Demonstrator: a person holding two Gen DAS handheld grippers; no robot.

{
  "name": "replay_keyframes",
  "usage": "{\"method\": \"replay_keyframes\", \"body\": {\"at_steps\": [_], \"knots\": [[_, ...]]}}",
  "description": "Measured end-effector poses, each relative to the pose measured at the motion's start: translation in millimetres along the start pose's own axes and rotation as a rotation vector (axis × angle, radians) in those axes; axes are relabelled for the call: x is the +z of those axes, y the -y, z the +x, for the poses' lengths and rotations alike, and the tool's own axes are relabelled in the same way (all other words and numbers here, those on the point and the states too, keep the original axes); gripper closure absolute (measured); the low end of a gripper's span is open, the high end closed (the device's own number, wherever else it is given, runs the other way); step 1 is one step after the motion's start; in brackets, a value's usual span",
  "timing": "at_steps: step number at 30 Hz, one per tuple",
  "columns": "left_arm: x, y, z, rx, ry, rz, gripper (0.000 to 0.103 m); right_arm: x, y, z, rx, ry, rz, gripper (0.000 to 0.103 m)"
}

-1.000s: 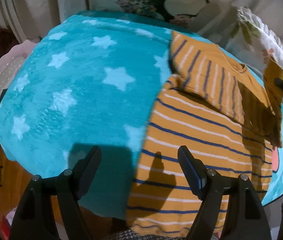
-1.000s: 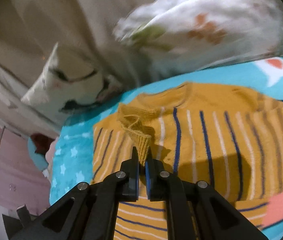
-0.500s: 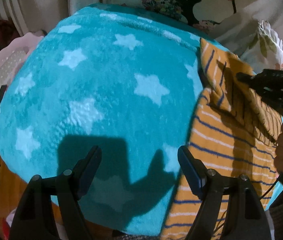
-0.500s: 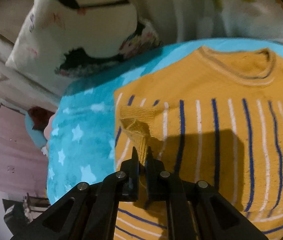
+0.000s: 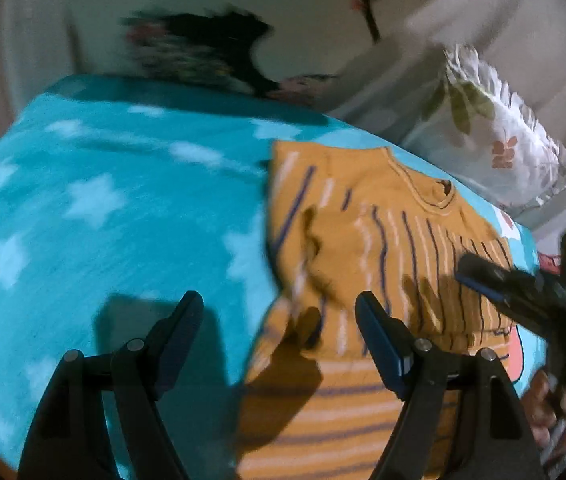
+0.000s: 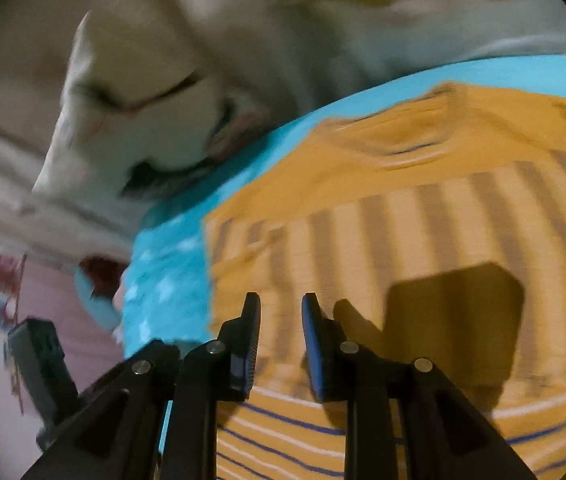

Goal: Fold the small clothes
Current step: 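Carry the held sleeve across the sweater body with the right gripper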

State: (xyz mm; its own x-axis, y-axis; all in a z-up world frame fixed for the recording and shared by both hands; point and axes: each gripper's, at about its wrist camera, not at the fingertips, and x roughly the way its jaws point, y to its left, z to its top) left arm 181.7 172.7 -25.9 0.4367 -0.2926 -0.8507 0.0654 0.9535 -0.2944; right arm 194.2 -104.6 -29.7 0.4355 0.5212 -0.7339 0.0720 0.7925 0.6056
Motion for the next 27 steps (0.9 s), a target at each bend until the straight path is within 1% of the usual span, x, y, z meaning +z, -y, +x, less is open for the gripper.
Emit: {"method": "replay_keyframes", "body": {"at_steps": [2,3,4,5,6,7,8,11,12,13,14,15,16,17,19,21,23,24,25,27], "knots": [[12.4,12.5,22.2,-0.014,-0.038,0.018,0.028,-0.8,16.8,-15.8,-0.033,0.026,0.031,0.079],[15.7,17.0,29.0,-0.019,-0.049,0.029,0.036,-2.2,23.4,-24.2,-0.045,0.036,0.04,0.079],[19.0,23.0,37.3,-0.019,-0.063,0.047,0.052,-4.4,29.9,-30.4,-0.059,0.044,0.048,0.079],[21.4,28.8,45.7,-0.008,-0.084,0.068,0.064,-5.8,34.3,-34.2,-0.07,0.05,0.054,0.079],[22.2,32.5,51.5,0.013,-0.099,0.085,0.088,-8.0,39.6,-38.7,-0.085,0.056,0.057,0.079],[23.7,35.3,56.0,0.037,-0.107,0.1,0.09,-9.1,43.1,-41.9,-0.094,0.059,0.059,0.079],[25.5,35.0,55.4,0.034,-0.103,0.096,0.091,-10.9,47.9,-46.3,-0.111,0.064,0.06,0.079],[33.3,17.5,47.3,0.005,-0.092,0.011,0.094,-12.4,58.2,-58.3,-0.142,0.077,0.063,0.079],[35.1,12.2,46.4,0.018,-0.089,-0.011,0.102,-12.6,63.1,-62.7,-0.144,0.079,0.065,0.079],[37.9,6.7,45.2,0.084,-0.075,-0.019,0.103,-11.6,67.5,-64.8,-0.146,0.079,0.07,0.079],[40.8,-0.3,44.9,0.122,-0.064,-0.027,0.103,-10.3,69.9,-65.4,-0.148,0.08,0.075,0.079],[42.5,-7.1,46.1,0.125,-0.075,-0.047,0.103,-8.5,72.2,-64.7,-0.148,0.08,0.081,0.079],[42.8,-15.8,47.7,0.115,-0.1,-0.08,0.103,-7.1,73.9,-63.0,-0.146,0.076,0.085,0.079],[42.3,-20.3,46.7,0.105,-0.108,-0.097,0.103,-4.2,76.4,-59.0,-0.15,0.069,0.088,0.079],[40.5,-21.8,35.2,0.066,-0.09,-0.096,0.103,-1.9,80.3,-55.4,-0.161,0.066,0.092,0.079],[38.4,-13.7,22.6,0.033,-0.06,-0.071,0.102,0.9,81.2,-51.3,-0.134,0.066,0.108,0.079],[37.6,4.0,15.2,0.005,-0.037,-0.016,0.096,3.4,77.1,-44.9,-0.123,0.058,0.102,0.079],[37.4,12.6,15.3,-0.004,-0.035,0.011,0.086,5.3,73.7,-40.0,-0.122,0.048,0.091,0.079],[36.6,25.2,17.7,-0.018,-0.035,0.051,0.074,6.4,71.3,-36.3,-0.123,0.04,0.085,0.079],[33.2,44.0,27.9,-0.022,-0.045,0.114,0.065,9.8,68.6,-24.9,-0.138,0.017,0.068,0.079]]}}
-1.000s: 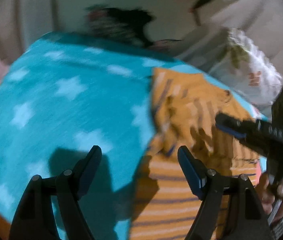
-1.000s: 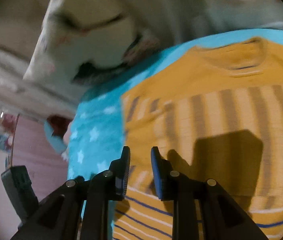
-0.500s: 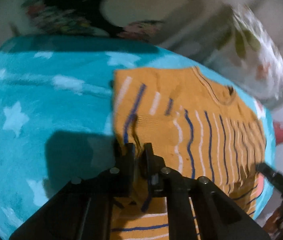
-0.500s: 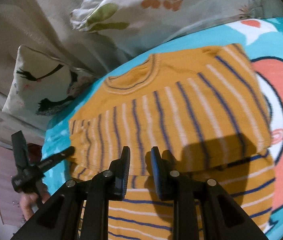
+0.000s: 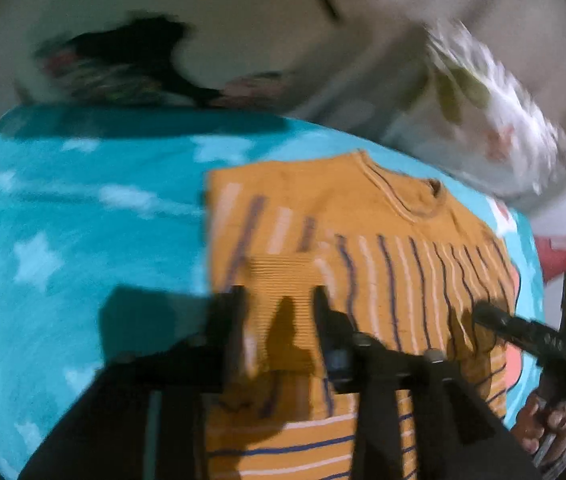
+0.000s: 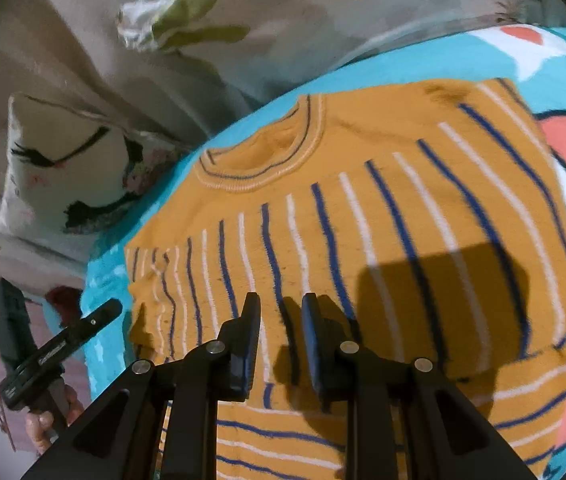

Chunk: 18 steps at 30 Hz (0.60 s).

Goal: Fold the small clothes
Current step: 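Carry the held sleeve across the sweater body with the right gripper, then release the sleeve onto the sweater by opening the right gripper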

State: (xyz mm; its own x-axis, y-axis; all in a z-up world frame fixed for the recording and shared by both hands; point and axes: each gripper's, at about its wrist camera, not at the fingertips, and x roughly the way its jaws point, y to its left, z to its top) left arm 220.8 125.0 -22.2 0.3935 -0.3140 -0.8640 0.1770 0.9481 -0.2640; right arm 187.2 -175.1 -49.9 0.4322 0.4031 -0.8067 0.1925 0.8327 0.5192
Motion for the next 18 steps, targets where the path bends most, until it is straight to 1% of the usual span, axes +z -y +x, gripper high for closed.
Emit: {"method": "replay_keyframes", "body": {"at_steps": [2,4,5,6,7,8,9,11,12,14,15,16,17,18], "knots": [[0.5,10.7,16.5,0.01,-0.021,0.037,0.065,2.9,1.3,8.4,-0.03,-0.012,-0.008,0.079],[-2.6,12.3,34.7,0.07,-0.048,0.063,0.065,5.8,10.0,14.1,-0.072,-0.022,-0.005,0.08],[-4.0,12.9,38.7,0.094,-0.035,0.084,0.065,7.6,17.5,15.2,-0.09,-0.02,0.007,0.083],[-5.4,15.0,38.4,0.109,-0.013,0.109,0.064,9.2,23.3,14.0,-0.078,-0.013,0.022,0.083],[-6.1,18.5,38.7,0.127,-0.015,0.137,0.062,11.0,32.1,9.3,-0.064,-0.007,0.055,0.083],[-5.5,20.6,39.0,0.142,-0.021,0.153,0.061,11.7,38.0,3.0,-0.077,0.009,0.075,0.083],[-3.1,21.1,40.0,0.146,-0.027,0.155,0.061,12.3,42.6,-4.0,-0.106,0.032,0.087,0.083],[0.3,16.2,33.2,0.125,-0.038,0.114,0.061,13.3,52.8,-17.3,-0.154,0.066,0.117,0.081],[2.8,14.3,30.5,0.114,-0.036,0.095,0.061,12.8,58.3,-25.7,-0.155,0.08,0.142,0.08],[0.6,10.9,16.7,0.081,-0.012,0.072,0.061,11.4,57.9,-37.8,-0.148,0.11,0.147,0.078],[-1.7,10.3,13.1,0.073,-0.007,0.07,0.058,10.0,54.2,-40.5,-0.145,0.117,0.139,0.077],[-3.3,10.7,12.6,0.066,-0.006,0.07,0.053,8.2,51.8,-41.3,-0.138,0.118,0.133,0.076],[-5.8,10.5,13.9,0.067,-0.013,0.07,0.051,4.8,48.2,-39.4,-0.123,0.11,0.125,0.076],[-9.0,9.6,19.1,0.085,-0.027,0.069,0.05,1.0,45.4,-34.6,-0.11,0.094,0.117,0.075]]}}
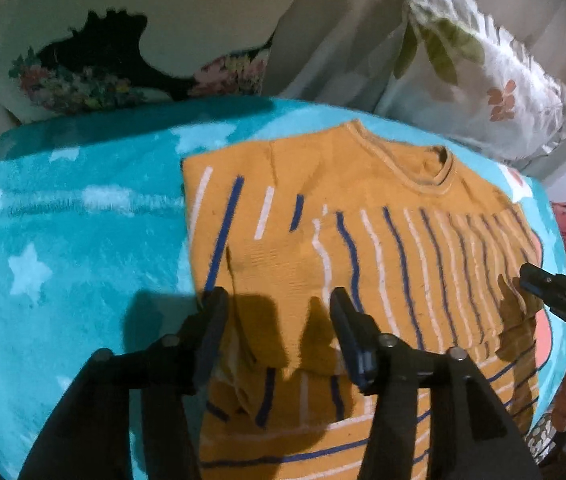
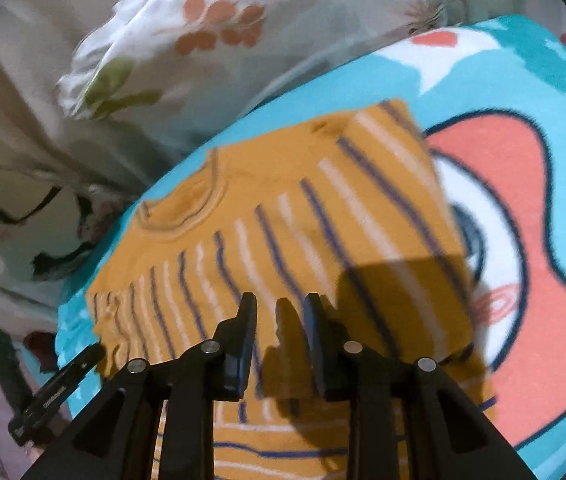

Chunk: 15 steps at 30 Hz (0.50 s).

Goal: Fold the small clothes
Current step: 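Release the sleeve onto the sweater by opening the right gripper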

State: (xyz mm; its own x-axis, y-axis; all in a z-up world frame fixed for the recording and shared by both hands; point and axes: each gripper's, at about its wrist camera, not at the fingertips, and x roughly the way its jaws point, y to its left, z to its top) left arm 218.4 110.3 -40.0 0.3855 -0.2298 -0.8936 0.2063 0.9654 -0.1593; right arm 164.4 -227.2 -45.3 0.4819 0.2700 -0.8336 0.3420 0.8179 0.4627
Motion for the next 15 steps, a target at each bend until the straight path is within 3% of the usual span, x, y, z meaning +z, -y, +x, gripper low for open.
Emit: {"method": "replay_keyframes", "body": {"at_steps": [2,4,5,8,12,15], "knots": [[-5.1,-1.0,12.6,0.038,-0.035,0.0,0.05,-7.7,-0.4,8.7,-0.015,-0.026,-0.018,0.075],[-8.2,-7.7,19.3,0.054,-0.055,-0.023,0.035,-11.3,7.4,13.3,-0.023,-0.033,-0.012,0.076],[-8.9,-13.6,18.4,0.047,-0.059,-0.051,0.033,-11.1,16.3,11.5,0.008,-0.026,0.022,0.077],[-10.9,-25.7,5.8,0.025,-0.065,-0.099,0.033,-8.7,31.2,-2.0,0.011,0.003,0.096,0.077],[-19.3,-28.6,-15.8,-0.012,-0.012,-0.109,0.033,-11.1,30.6,-21.7,0.046,0.04,0.11,0.074],[-30.4,-27.9,-9.3,-0.001,-0.035,-0.086,0.032,-21.0,28.1,-16.3,0.042,0.009,0.087,0.071]]}}
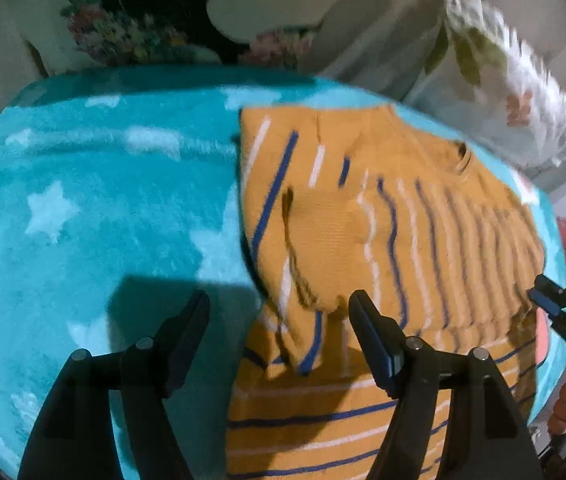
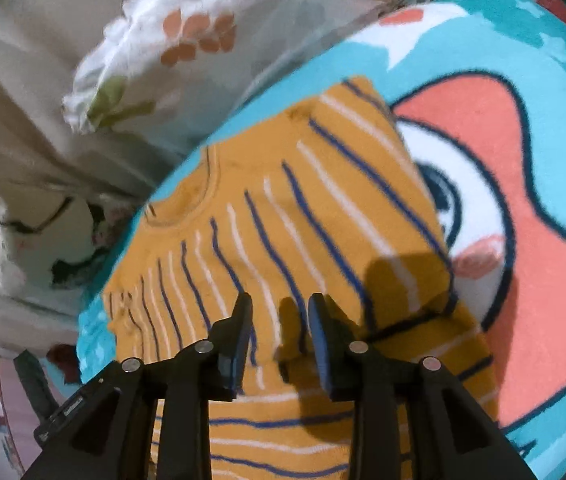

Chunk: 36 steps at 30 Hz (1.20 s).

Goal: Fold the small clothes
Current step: 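Release the sleeve onto the sweater by opening the right gripper, then grasp the sweater hem with both grippers and lift it toward the collar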

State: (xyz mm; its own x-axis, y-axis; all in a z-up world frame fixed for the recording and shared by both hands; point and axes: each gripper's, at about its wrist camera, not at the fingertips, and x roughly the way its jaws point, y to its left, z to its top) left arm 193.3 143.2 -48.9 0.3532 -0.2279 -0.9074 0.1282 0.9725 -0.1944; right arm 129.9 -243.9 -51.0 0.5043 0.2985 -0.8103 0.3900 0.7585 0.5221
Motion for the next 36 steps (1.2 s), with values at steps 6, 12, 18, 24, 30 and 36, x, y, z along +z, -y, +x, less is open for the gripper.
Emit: {"method": "replay_keyframes", "body": {"at_steps": [6,12,18,24,30,36], "knots": [[-14.8,-5.5,4.2,0.033,-0.057,0.031,0.032,-7.0,16.9,-7.2,0.024,-0.004,0.076,0.07],[-39.7,-24.1,-1.4,-0.072,-0.045,-0.005,0.03,-35.1,12.0,-27.9,0.086,-0.04,0.03,0.069],[-69.4,-22.3,-2.3,-0.051,-0.005,0.072,0.028,-75.2,29.8,-15.4,0.038,-0.068,0.066,0.068],[-86.9,-35.5,-13.2,-0.079,-0.005,0.024,0.026,-83.8,33.8,-18.5,0.061,-0.078,0.072,0.068],[-126.7,-43.9,-31.7,-0.057,0.013,-0.026,0.026,-88.6,39.0,-18.3,0.109,-0.096,0.067,0.068],[-171.0,-31.8,-46.4,0.012,0.033,-0.041,0.026,-122.9,54.7,-40.4,0.14,-0.12,-0.013,0.069]]}}
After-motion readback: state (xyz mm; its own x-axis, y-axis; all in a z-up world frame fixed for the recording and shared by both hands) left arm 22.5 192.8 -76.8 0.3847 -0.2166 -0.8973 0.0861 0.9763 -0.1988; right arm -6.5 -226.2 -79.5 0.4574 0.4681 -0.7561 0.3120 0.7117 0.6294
